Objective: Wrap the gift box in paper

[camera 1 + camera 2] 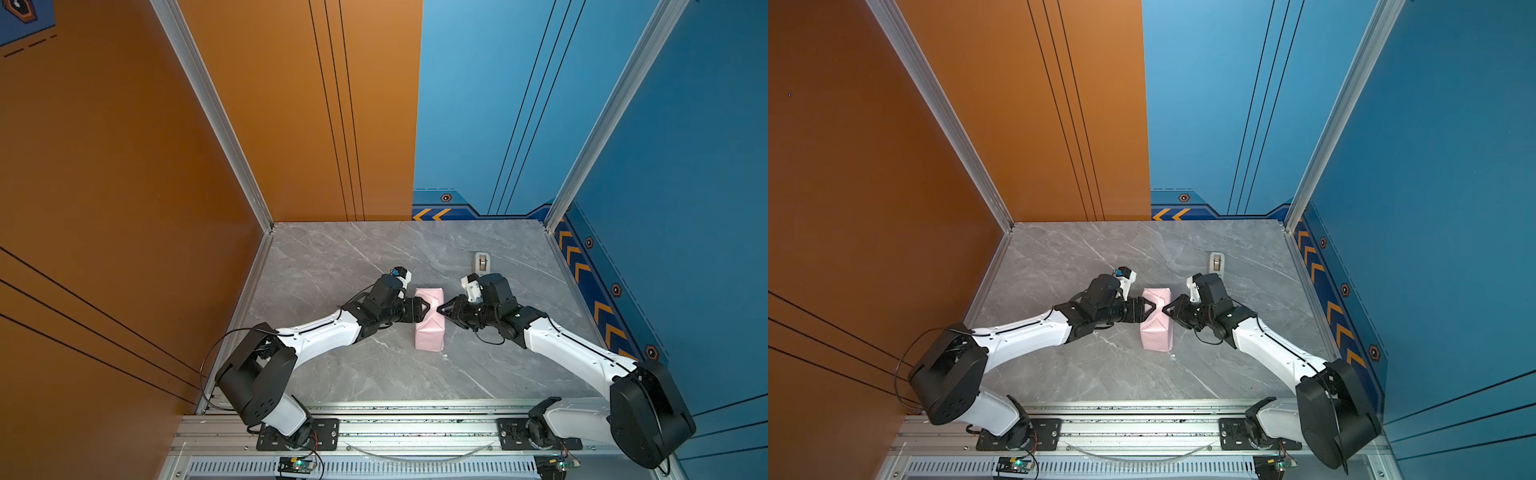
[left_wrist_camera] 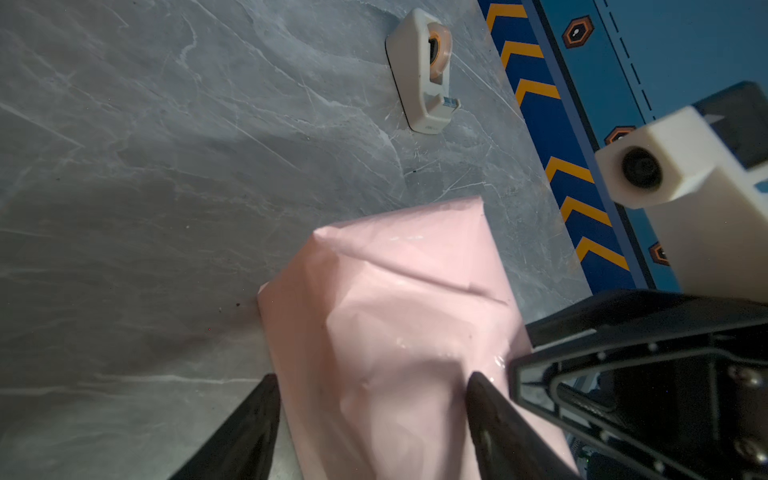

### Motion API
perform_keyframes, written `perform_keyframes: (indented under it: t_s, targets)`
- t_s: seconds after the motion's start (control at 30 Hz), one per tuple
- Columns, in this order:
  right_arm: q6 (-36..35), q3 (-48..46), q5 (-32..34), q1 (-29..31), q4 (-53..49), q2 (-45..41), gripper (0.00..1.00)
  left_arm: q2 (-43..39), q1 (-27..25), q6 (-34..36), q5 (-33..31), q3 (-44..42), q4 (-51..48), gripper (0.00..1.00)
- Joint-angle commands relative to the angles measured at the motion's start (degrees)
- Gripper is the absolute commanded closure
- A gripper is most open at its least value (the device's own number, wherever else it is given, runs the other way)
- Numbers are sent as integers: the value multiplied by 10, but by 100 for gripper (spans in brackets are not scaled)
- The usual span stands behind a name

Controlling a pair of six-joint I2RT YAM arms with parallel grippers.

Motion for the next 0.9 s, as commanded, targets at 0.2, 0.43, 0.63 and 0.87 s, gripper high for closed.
perform_keyframes:
  t_s: [0.2, 0.43, 0.63, 0.87]
  targets:
    - [-19, -4, 10, -6, -51, 7, 65, 28, -5, 16, -39, -39, -27, 47]
    - [-83, 55, 12, -38, -141, -17, 37, 33, -4, 27, -37, -50, -34, 50]
    - [-98, 92, -2, -26, -140, 29, 36, 29, -5, 29, -39, -50, -35, 50]
    - [-118, 123, 14, -15, -159, 69, 38, 23, -10, 41, -45, -44, -49, 50]
